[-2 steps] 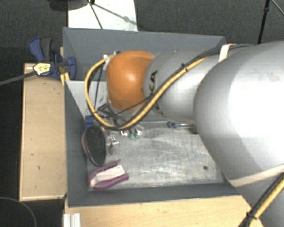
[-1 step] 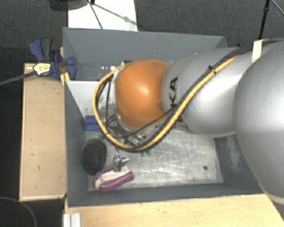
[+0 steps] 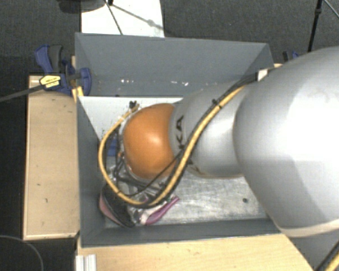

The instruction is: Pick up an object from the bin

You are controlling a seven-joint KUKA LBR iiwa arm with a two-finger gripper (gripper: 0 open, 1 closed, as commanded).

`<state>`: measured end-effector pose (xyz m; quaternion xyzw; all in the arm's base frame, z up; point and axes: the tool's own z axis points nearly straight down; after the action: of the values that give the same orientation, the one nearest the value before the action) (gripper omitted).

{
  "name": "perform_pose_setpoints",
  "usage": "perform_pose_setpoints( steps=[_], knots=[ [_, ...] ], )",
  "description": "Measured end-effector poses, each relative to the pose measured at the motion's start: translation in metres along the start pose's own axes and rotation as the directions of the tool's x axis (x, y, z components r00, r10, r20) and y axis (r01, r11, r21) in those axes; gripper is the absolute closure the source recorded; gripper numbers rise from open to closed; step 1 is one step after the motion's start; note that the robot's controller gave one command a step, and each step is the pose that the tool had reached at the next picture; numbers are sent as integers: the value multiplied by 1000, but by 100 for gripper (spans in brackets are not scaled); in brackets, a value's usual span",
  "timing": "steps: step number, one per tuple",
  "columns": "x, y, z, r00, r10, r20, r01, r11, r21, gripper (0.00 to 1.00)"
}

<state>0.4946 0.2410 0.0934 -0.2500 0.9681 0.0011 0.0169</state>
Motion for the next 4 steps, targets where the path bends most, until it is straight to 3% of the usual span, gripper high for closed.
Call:
perform_pose_setpoints(
  steps=[1,2,3,4],
  knots=[
    [41,-91,1,994,102,-28,-102,995,0,0],
    [52,-118,18,960,279,-34,-279,960,2,0],
    [80,-170,18,913,406,-24,-406,914,4,0],
    [132,-216,17,933,360,-20,-360,933,6,0]
  ],
)
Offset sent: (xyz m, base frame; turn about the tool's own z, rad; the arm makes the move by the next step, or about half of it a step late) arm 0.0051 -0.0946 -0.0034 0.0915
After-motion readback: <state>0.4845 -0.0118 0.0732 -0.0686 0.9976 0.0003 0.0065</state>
